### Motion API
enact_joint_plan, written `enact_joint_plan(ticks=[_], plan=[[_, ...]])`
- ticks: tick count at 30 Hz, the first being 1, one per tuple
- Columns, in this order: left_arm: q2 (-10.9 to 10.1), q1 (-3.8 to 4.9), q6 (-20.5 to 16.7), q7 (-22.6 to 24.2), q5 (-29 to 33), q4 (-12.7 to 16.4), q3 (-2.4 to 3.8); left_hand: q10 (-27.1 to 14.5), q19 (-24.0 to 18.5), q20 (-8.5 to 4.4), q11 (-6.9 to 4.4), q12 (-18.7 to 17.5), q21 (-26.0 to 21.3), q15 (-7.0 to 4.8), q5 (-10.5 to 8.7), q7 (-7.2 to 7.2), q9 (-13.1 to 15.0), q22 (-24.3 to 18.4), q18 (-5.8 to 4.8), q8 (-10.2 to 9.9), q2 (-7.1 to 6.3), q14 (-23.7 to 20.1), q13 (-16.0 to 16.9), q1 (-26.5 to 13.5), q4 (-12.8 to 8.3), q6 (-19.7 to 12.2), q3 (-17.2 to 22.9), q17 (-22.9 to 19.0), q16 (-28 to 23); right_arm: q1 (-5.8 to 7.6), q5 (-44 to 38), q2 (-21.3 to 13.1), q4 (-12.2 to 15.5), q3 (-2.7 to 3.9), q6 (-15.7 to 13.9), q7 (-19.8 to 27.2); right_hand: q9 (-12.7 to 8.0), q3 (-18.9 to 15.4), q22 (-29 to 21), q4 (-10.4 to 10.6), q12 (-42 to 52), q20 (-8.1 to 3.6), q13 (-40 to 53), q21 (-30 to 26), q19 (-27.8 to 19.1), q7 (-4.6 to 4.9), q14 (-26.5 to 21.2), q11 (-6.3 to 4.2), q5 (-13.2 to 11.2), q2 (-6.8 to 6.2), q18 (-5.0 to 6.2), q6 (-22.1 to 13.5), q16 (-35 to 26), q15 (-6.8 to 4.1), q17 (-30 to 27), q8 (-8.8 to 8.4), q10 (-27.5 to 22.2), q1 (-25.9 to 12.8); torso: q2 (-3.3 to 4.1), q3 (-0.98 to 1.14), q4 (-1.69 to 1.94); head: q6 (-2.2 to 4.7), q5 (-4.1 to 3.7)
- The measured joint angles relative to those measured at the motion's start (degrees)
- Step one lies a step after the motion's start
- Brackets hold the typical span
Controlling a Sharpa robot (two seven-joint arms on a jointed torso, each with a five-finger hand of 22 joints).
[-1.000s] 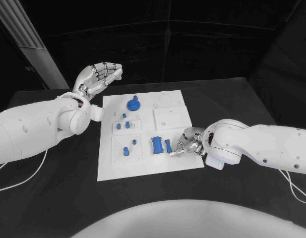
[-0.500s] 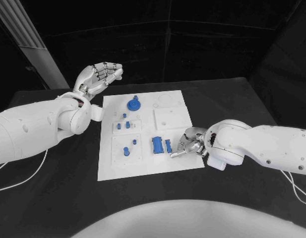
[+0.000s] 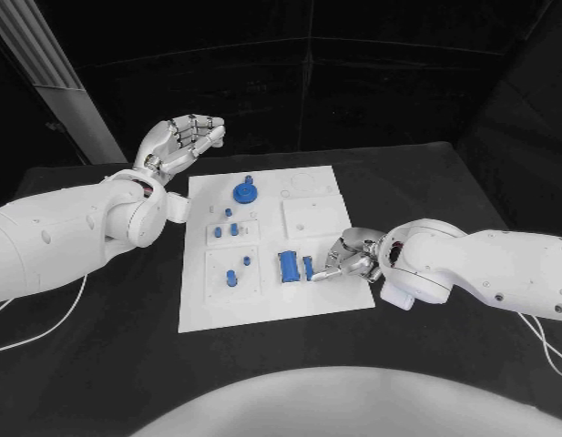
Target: Assemble the parts on the task board
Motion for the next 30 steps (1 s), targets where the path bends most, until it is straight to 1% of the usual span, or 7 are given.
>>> enact_joint_plan(ticks=[4, 5, 6, 10, 14, 19, 30], plan=[[0.00, 0.00, 0.01, 0.00, 0.00, 0.01, 0.00, 0.00, 0.00, 0.00, 0.00, 0.00, 0.00, 0.00, 0.00, 0.00, 0.00, 0.00, 0.00, 0.00, 0.00, 0.00, 0.00, 0.00, 0.00, 0.00, 0.00, 0.00, 0.00, 0.00, 0.04, 0.11, -0.01, 0.00, -0.94, 0.62, 0.12, 0.00, 0.00, 0.00, -0.06, -0.21, 2.80, 0.00, -0.21, 0.00, 0.00, -0.09, 0.00, 1.70, 0.00, 0.00, 0.00, 0.00, 0.00, 0.00, -0.10, -1.72, 0.03, -0.01, 0.00, 0.00, 0.01], [0.00, -0.01, 0.01, 0.00, 0.00, 0.02, 0.00, 0.00, 0.00, 0.00, 0.00, 0.00, 0.00, 0.00, 0.00, 0.00, 0.00, 0.00, 0.00, 0.00, 0.00, 0.00, 0.00, 0.00, 0.00, 0.00, 0.00, 0.00, 0.00, 0.00, 0.04, 0.10, 0.00, 0.00, -1.33, 0.89, 0.25, -0.16, 0.00, 0.16, -0.53, -0.21, 14.17, 0.00, -0.21, 0.00, -0.01, -0.09, 0.00, 3.04, 0.00, 0.00, 0.00, -0.01, 0.00, 0.00, -0.10, -3.05, 0.03, -0.01, 0.00, -0.01, 0.02], [0.00, -0.01, 0.01, 0.00, 0.00, 0.03, 0.00, 0.00, 0.00, 0.00, 0.00, 0.00, 0.00, 0.00, 0.00, 0.00, 0.00, 0.00, 0.00, 0.00, 0.00, 0.00, 0.00, 0.00, 0.00, 0.00, 0.00, 0.00, 0.00, 0.00, 0.05, 0.07, 0.02, 0.00, -1.71, 1.14, 0.33, -0.40, 0.00, 0.21, -0.80, -0.21, 12.35, 0.00, -0.21, 0.00, -0.11, -0.10, 0.00, 3.75, 0.00, 0.00, 0.00, -0.11, 0.00, 0.00, -0.10, -3.77, 0.03, -0.01, 0.00, -0.01, 0.04], [-0.04, -0.02, 0.01, 0.00, 0.00, 0.08, 0.00, 0.00, 0.00, 0.00, 0.00, 0.00, 0.00, 0.00, 0.00, 0.00, 0.00, 0.00, 0.00, 0.00, 0.00, 0.00, 0.00, 0.00, 0.00, 0.00, 0.00, 0.00, 0.00, -0.02, 0.09, -0.29, 0.24, 0.00, -4.36, 2.75, 0.58, -0.54, 0.00, 0.07, -0.52, -0.21, 12.35, 0.00, -0.21, 0.00, -0.12, -0.09, 0.00, 4.42, 0.00, 0.00, 0.00, -0.12, 0.00, 0.00, -0.10, -4.44, 0.03, 0.01, -0.02, 0.00, 0.23], [-0.05, -0.05, 0.01, 0.00, 0.00, 0.08, 0.00, 0.00, 0.00, 0.00, 0.00, 0.00, 0.00, 0.00, 0.00, 0.00, 0.01, 0.00, 0.00, 0.00, 0.00, 0.00, 0.00, 0.00, 0.00, 0.00, 0.00, 0.00, 0.00, -0.02, 0.12, -0.78, 0.52, 0.00, -6.74, 4.10, 1.08, -0.91, 0.00, -0.30, -0.34, -0.41, 12.36, 0.00, 0.00, -0.21, -0.01, -0.09, 0.00, 4.47, 0.00, 0.21, 0.00, -0.24, 0.00, 0.00, -0.10, -4.49, 0.00, 0.01, -0.03, 0.00, 0.22], [-0.05, -0.07, 0.01, 0.00, 0.00, 0.06, 0.00, 0.00, 0.00, 0.00, 0.00, 0.00, 0.00, 0.00, 0.00, 0.00, 0.01, 0.01, 0.00, 0.00, 0.00, 0.00, 0.01, 0.00, 0.00, 0.00, 0.00, 0.00, 0.00, 0.00, 0.15, -0.91, 0.61, 0.02, -7.58, 4.34, 1.60, -1.03, 0.00, -1.19, -0.31, -0.41, 12.35, 0.00, 0.00, -0.21, 0.12, -0.09, 0.00, 3.39, 0.00, 0.21, 0.00, -0.35, 0.00, 0.00, -0.10, -2.94, -0.03, 0.01, -0.03, 0.00, 0.05], [-0.09, -0.12, 0.02, 0.00, 0.00, 0.09, 0.00, 0.00, 0.00, 0.00, 0.00, 0.00, 0.00, 0.00, 0.00, 0.00, 0.01, 0.01, 0.00, 0.00, 0.00, 0.00, 0.01, 0.00, 0.00, 0.00, 0.00, 0.01, 0.00, 0.00, 0.18, 0.15, 0.47, -0.01, -1.33, -0.13, 1.93, -1.18, 0.00, -1.35, -0.21, -0.41, 12.28, 0.00, 0.00, -0.21, 0.11, -0.06, 0.00, 2.57, 0.00, 0.21, 0.00, -0.32, 0.00, 0.28, -0.13, -1.98, 0.03, -0.02, -0.01, 0.00, 0.04]])
